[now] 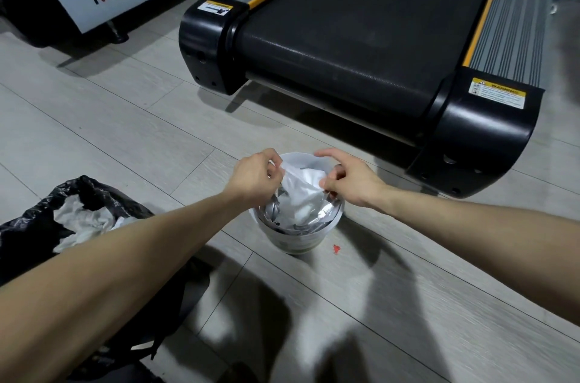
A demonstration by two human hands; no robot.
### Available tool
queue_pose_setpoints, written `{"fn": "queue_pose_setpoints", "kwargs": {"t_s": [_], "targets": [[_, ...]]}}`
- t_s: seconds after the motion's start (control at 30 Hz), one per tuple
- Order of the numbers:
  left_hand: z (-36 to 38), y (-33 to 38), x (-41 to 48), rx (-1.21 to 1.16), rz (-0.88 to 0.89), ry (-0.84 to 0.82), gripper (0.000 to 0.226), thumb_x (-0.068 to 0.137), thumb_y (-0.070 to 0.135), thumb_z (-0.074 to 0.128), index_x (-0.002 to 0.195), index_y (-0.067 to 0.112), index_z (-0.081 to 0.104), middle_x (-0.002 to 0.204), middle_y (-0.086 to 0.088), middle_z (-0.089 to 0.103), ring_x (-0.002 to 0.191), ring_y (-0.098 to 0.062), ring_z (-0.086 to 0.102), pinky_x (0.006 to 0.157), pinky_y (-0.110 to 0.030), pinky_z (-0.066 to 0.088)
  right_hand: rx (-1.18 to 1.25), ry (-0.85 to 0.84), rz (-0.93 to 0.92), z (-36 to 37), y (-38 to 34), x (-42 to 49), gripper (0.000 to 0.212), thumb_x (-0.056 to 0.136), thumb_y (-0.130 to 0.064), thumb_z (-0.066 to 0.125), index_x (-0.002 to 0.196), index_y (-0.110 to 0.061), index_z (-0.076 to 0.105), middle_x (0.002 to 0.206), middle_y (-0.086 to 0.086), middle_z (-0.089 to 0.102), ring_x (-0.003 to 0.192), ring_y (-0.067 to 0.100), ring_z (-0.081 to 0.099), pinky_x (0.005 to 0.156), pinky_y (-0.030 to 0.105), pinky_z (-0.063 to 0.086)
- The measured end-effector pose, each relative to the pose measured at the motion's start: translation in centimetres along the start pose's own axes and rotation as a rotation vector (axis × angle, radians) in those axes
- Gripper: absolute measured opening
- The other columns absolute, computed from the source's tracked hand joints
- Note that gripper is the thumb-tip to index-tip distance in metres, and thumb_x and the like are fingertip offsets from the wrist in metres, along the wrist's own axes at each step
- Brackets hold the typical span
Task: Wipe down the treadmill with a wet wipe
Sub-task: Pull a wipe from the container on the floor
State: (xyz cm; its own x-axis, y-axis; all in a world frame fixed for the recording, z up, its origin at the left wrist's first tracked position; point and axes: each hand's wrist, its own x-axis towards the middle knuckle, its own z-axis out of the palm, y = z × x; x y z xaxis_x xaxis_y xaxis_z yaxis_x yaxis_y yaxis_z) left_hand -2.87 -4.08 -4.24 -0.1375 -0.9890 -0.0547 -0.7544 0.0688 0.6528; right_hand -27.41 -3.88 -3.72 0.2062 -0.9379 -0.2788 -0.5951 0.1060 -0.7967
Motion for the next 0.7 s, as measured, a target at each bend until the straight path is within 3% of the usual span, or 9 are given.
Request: {"fn": "queue_pose_setpoints", "kwargs": {"t_s": [0.03,0.1,0.23,0.4,0.5,0.6,0.7], "targets": [[-0.2,0.0,-0.1,0.001,0.014,-0.004,0.014,0.097,0.02,0.06,0.104,0.032,0.061,0.064,0.003,0.068,0.063,-0.017,0.063,0.065,-0.035,0.047,-0.091,-0.027,-0.061,-0.1,-0.2,-0.1,0.044,0.1,-0.013,0.07,0.131,-0.045,0.067,0.087,-0.003,0.074,0.069,0.008,0.072,0.067,0.022,0.059],[-0.4,0.0,-0.4,0.008,0.03,-0.022,0.026,0.096,0.017,0.057,0.11,0.038,0.065,0.07,-0.002,0.07,0.062,-0.019,0.063,0.062,-0.034,0.05,-0.33,-0.065,-0.155,0.1,-0.4,0.1,0.038,0.101,-0.019,0.063,0.125,-0.047,0.073,0.094,-0.009,0.076,0.072,0.011,0.07,0.066,0.026,0.058],[-1.2,0.2,-0.6,-0.008,-0.027,0.063,0.033,0.091,0.014,0.05,0.093,0.035,0.074,0.069,-0.001,0.07,0.053,-0.012,0.059,0.055,-0.03,0.046,-0.68,-0.132,-0.168,0.6,-0.2,0.0,0.035,0.084,-0.025,0.048,0.098,-0.027,0.08,0.097,-0.005,0.079,0.089,0.019,0.072,0.085,0.04,0.061],[-3.5,0.3,-0.3,-0.095,-0.157,0.246,0.028,0.09,0.014,0.05,0.087,0.031,0.072,0.063,0.003,0.066,0.052,-0.014,0.055,0.055,-0.03,0.047,-0.804,-0.215,-0.103,0.6,-1.2,-0.1,0.019,0.081,-0.015,0.051,0.062,-0.015,0.056,0.066,0.003,0.063,0.068,0.028,0.064,0.064,0.044,0.06],[-4.2,1.1,-0.4,-0.148,-0.154,0.302,0.027,0.094,0.013,0.049,0.087,0.028,0.07,0.062,0.003,0.065,0.053,-0.009,0.056,0.05,-0.02,0.042,-0.849,-0.217,-0.106,0.9,-1.6,0.0,0.018,0.081,-0.015,0.054,0.064,-0.015,0.057,0.069,0.006,0.061,0.067,0.03,0.063,0.063,0.043,0.06],[-4.7,1.7,-0.7,-0.21,-0.181,0.33,0.026,0.097,0.012,0.046,0.089,0.024,0.068,0.068,0.005,0.064,0.055,-0.002,0.057,0.052,-0.014,0.037,-0.863,-0.24,-0.158,0.7,-1.5,0.2,0.013,0.091,-0.025,0.05,0.08,-0.022,0.056,0.101,0.001,0.056,0.081,0.029,0.064,0.077,0.043,0.058],[-4.6,1.7,-0.7,-0.318,-0.235,0.287,0.018,0.089,0.029,0.05,0.084,0.027,0.068,0.078,0.005,0.071,0.075,-0.012,0.069,0.073,-0.032,0.056,-0.805,-0.249,-0.272,0.1,-1.5,-0.2,0.008,0.094,-0.023,0.047,0.089,-0.026,0.053,0.109,-0.003,0.055,0.091,0.024,0.06,0.086,0.038,0.052]]}}
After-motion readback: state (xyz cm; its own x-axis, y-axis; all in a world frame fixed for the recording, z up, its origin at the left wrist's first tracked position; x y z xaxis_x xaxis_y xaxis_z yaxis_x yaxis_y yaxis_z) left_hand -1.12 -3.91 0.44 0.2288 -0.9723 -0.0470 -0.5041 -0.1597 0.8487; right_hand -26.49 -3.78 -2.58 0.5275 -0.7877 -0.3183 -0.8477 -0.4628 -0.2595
